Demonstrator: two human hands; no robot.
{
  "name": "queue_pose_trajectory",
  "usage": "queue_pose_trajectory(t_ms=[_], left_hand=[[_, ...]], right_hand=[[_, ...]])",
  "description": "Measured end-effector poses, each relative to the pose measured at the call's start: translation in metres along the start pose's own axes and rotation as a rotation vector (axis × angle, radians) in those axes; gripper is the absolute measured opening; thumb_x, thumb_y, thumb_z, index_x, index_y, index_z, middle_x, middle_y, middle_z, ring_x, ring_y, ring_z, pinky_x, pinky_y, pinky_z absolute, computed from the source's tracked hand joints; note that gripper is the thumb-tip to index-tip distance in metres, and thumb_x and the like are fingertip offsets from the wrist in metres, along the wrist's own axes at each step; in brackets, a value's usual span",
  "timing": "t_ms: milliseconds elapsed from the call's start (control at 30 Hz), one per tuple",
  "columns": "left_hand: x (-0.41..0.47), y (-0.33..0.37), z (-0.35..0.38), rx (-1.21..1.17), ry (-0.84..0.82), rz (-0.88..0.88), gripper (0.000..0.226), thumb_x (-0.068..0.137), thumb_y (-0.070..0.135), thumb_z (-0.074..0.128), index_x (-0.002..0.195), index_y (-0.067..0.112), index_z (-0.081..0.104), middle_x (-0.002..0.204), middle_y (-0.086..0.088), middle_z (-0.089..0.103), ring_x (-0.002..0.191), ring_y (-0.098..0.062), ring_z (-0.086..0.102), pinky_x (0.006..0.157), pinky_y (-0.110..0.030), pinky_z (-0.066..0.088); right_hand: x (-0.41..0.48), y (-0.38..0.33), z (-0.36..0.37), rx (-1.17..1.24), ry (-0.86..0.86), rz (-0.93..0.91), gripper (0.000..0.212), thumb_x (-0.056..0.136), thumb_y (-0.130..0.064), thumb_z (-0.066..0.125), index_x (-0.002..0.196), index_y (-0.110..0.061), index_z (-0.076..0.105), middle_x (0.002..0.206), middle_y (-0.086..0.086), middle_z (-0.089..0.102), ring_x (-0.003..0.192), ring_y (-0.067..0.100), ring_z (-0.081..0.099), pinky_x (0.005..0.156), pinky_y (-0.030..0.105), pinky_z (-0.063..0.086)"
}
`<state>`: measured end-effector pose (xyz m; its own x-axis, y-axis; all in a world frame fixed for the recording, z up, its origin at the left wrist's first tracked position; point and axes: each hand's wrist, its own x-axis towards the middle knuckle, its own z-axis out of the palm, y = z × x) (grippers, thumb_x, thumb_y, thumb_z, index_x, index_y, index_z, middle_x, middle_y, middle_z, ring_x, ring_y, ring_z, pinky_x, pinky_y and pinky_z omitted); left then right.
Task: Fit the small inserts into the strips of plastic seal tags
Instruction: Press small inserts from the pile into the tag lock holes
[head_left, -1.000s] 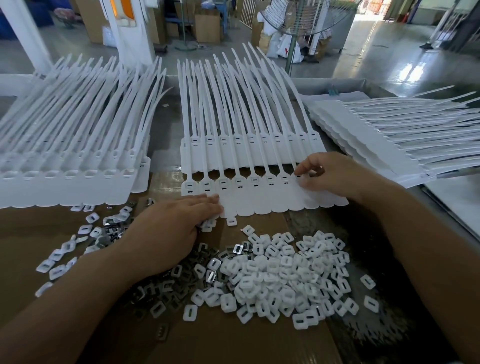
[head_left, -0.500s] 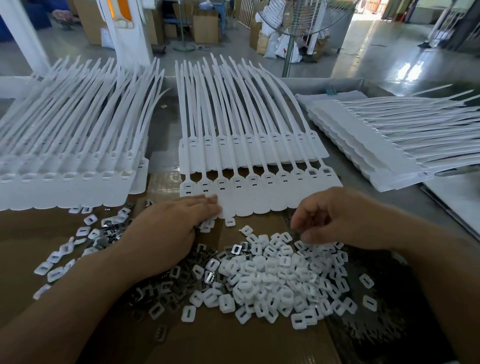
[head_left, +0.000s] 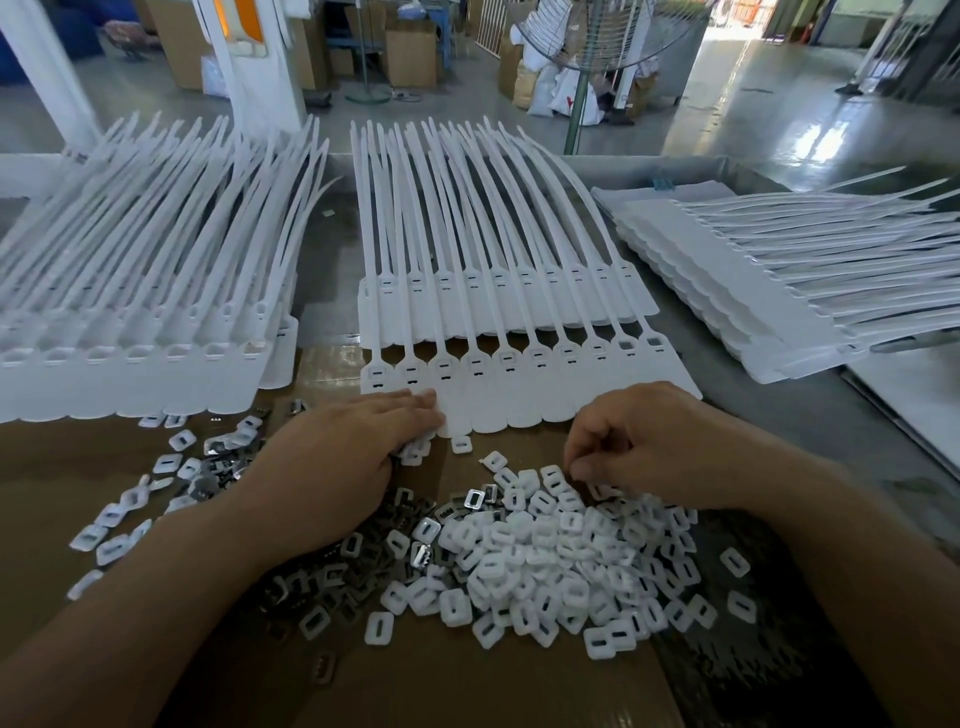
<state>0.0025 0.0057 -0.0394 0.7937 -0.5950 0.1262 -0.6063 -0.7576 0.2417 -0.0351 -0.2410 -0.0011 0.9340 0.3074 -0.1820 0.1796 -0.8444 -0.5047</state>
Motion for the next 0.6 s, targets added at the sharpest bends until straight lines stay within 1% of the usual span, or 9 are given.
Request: queue_pose_trajectory(t_ms=[67,100,133,200,267,333,400,467,600], left_hand=[[-0.001,0.000,0.000,-0.001,-0.002,0.001,0.061,0.085,0.005,0.039,0.135,0.041,0.035,0.132,0.034,0.015,0.116,0.019,0.011,0.098,-0.007,0.004],[-0.001,0.000,0.000,-0.002,-0.005,0.002,0.061,0.085,0.005,0.039,0.135,0.040,0.035,0.131,0.034,0.015,0.117,0.019,0.011,0.098,-0.006,0.004],[-0.001,0.000,0.000,-0.004,-0.006,0.004,0.062,0.085,0.005,0.039,0.135,0.040,0.035,0.130,0.034,0.014,0.117,0.019,0.010,0.098,-0.006,0.005],[-0.001,-0.001,0.000,0.000,-0.006,0.008,0.061,0.086,0.005,0.039,0.135,0.041,0.034,0.128,0.035,0.012,0.116,0.019,0.009,0.098,-0.007,0.005],[0.000,0.000,0.000,0.000,0.000,0.007,0.061,0.086,0.005,0.039,0.135,0.041,0.034,0.128,0.035,0.012,0.116,0.020,0.009,0.097,-0.006,0.005],[0.001,0.000,0.000,-0.005,0.005,0.007,0.061,0.086,0.005,0.039,0.135,0.040,0.034,0.129,0.035,0.013,0.116,0.020,0.009,0.097,-0.005,0.005],[0.001,0.001,0.000,-0.004,0.009,0.008,0.061,0.085,0.005,0.040,0.135,0.040,0.035,0.128,0.035,0.013,0.116,0.019,0.011,0.097,-0.006,0.006],[0.001,0.000,0.000,-0.013,0.015,0.009,0.062,0.084,0.003,0.041,0.134,0.039,0.037,0.127,0.035,0.014,0.116,0.018,0.013,0.098,-0.006,0.009],[0.001,0.001,0.000,-0.026,0.021,0.015,0.064,0.081,0.000,0.042,0.133,0.037,0.039,0.127,0.034,0.017,0.118,0.018,0.013,0.098,-0.006,0.007]], right_hand=[[0.000,0.003,-0.003,0.062,0.073,0.004,0.014,0.082,-0.022,0.066,0.072,-0.032,0.064,0.068,-0.014,0.064,0.062,0.000,0.057,0.057,0.012,0.046],[0.001,0.005,-0.006,0.106,0.119,0.003,0.013,0.082,-0.020,0.067,0.074,-0.030,0.065,0.067,-0.011,0.065,0.059,0.003,0.057,0.056,0.013,0.047],[0.002,0.008,-0.009,0.145,0.168,0.001,0.015,0.082,-0.017,0.067,0.075,-0.030,0.064,0.066,-0.012,0.065,0.056,0.002,0.056,0.055,0.011,0.045],[0.006,0.015,-0.016,0.202,0.270,0.022,0.017,0.083,-0.014,0.066,0.075,-0.029,0.062,0.065,-0.014,0.066,0.058,-0.003,0.060,0.055,0.008,0.044],[0.011,0.022,-0.023,0.248,0.366,0.090,0.017,0.085,-0.012,0.063,0.077,-0.027,0.059,0.068,-0.010,0.067,0.062,0.000,0.063,0.057,0.014,0.044],[0.017,0.030,-0.026,0.264,0.468,0.168,0.016,0.088,-0.013,0.060,0.077,-0.024,0.057,0.075,-0.010,0.067,0.065,0.004,0.063,0.056,0.019,0.041],[0.023,0.036,-0.029,0.224,0.552,0.221,0.015,0.088,-0.015,0.059,0.076,-0.024,0.057,0.075,-0.010,0.063,0.066,0.005,0.059,0.056,0.019,0.037],[0.030,0.040,-0.031,0.216,0.584,0.253,0.013,0.088,-0.015,0.059,0.077,-0.023,0.058,0.071,-0.010,0.058,0.065,0.004,0.054,0.059,0.017,0.035],[0.045,0.052,-0.028,0.194,0.560,0.311,0.006,0.087,-0.013,0.060,0.082,-0.016,0.063,0.072,-0.011,0.054,0.068,0.006,0.049,0.060,0.020,0.035]])
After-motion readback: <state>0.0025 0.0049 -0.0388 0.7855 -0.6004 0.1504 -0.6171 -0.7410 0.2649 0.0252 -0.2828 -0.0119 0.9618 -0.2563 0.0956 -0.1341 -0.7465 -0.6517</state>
